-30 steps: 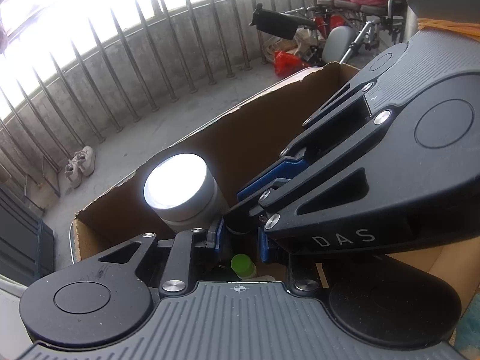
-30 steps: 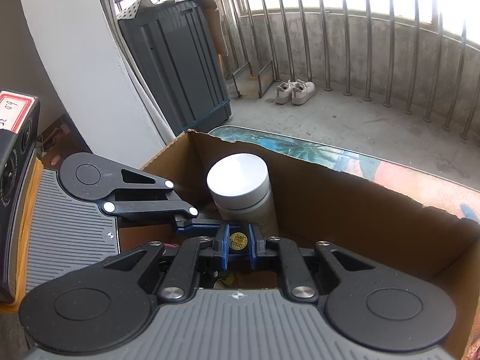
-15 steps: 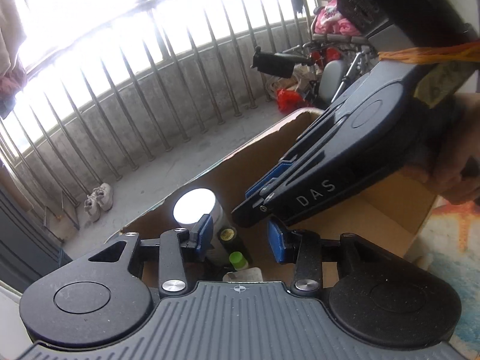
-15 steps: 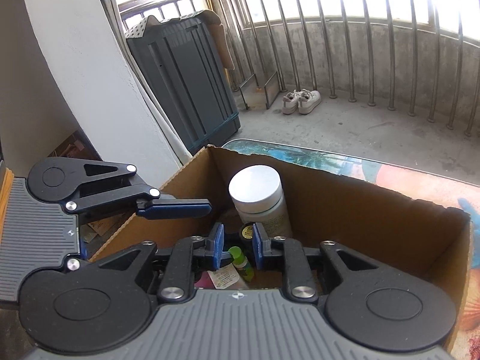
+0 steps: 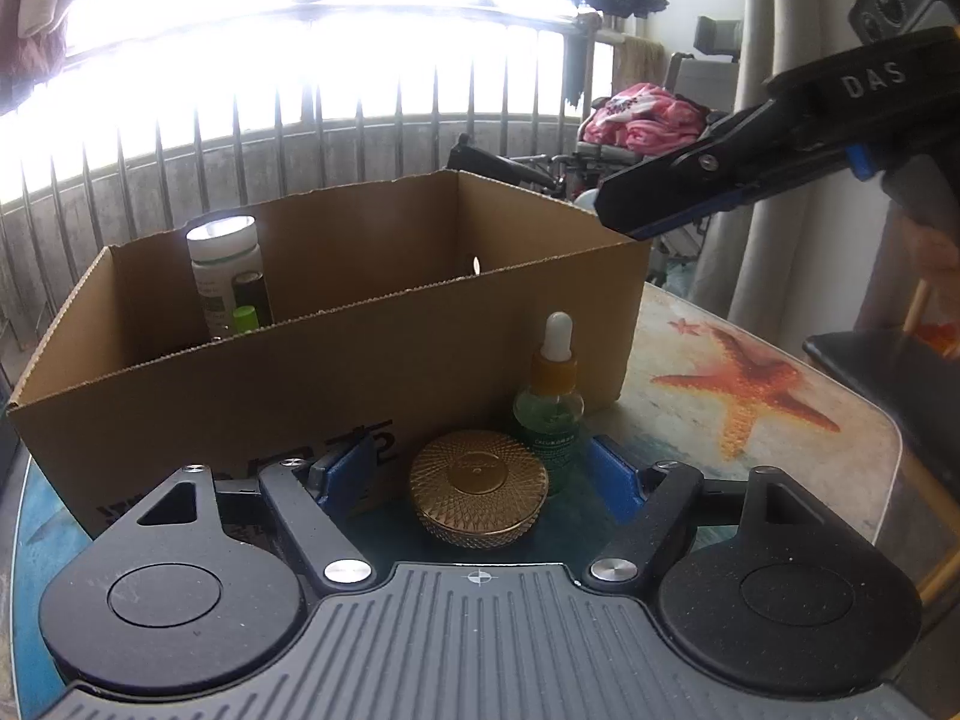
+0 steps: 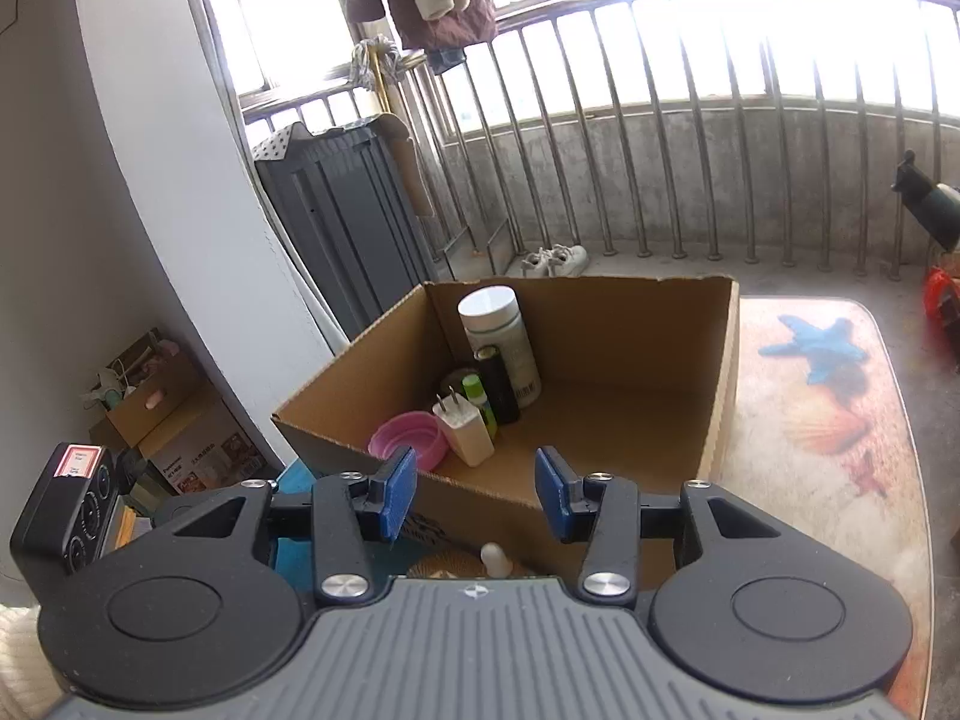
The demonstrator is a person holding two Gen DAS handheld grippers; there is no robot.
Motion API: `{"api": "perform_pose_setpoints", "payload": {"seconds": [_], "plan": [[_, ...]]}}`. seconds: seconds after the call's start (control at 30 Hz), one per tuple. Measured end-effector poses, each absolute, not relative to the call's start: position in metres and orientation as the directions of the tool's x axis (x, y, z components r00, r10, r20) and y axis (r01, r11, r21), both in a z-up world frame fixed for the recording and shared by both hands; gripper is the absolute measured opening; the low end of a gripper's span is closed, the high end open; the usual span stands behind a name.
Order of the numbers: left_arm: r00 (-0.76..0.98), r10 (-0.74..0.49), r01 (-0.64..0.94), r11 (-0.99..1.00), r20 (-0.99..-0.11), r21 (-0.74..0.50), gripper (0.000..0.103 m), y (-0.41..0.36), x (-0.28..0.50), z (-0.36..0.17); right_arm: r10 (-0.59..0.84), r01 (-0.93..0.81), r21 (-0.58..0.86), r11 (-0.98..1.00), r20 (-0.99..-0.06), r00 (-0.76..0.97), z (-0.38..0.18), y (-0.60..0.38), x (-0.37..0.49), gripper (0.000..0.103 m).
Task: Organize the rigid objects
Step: 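Move the right gripper to the gold-lidded round jar and grasp it, then carry the gold-lidded jar into the box and open the right gripper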
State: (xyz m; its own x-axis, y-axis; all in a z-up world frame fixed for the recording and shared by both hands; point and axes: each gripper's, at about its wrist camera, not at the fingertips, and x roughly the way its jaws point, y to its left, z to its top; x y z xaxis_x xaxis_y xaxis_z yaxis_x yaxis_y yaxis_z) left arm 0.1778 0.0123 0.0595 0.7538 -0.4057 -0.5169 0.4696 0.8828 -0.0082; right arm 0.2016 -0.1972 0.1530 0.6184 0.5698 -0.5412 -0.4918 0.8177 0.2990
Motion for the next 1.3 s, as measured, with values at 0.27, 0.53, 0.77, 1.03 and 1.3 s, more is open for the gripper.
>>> {"api": "perform_pose_setpoints", "payload": {"seconds": [0.27, 0.53, 0.77, 1.03, 1.3], "plan": [[0.758, -0.376, 0.426, 0.904, -0.534, -0.031, 0.057, 0.023, 0.169, 0.034, 0.577, -0.419, 0.397, 0.816, -0.581, 0.574, 0.107, -0.205, 0.161, 0.047], [0.722, -0.424, 0.48, 0.876, -0.547, -0.045, 0.057, 0.048, 0.12, 0.035, 0.622, -0.446, 0.44, 0.779, -0.626, 0.47, 0.078, -0.17, 0.145, 0.056], [0.698, -0.448, 0.529, 0.848, -0.559, -0.019, 0.057, 0.056, 0.09, 0.037, 0.628, -0.482, 0.432, 0.762, -0.672, 0.391, 0.054, -0.13, 0.142, 0.051], [0.701, -0.483, 0.523, 0.849, -0.525, -0.082, 0.056, 0.068, 0.089, 0.066, 0.655, -0.509, 0.438, 0.741, -0.638, 0.405, 0.064, -0.12, 0.127, 0.051], [0.72, -0.535, 0.616, 0.786, -0.441, 0.051, 0.056, 0.051, 0.155, 0.148, 0.621, -0.584, 0.273, 0.765, -0.553, 0.555, 0.159, -0.129, 0.148, 0.051]]}}
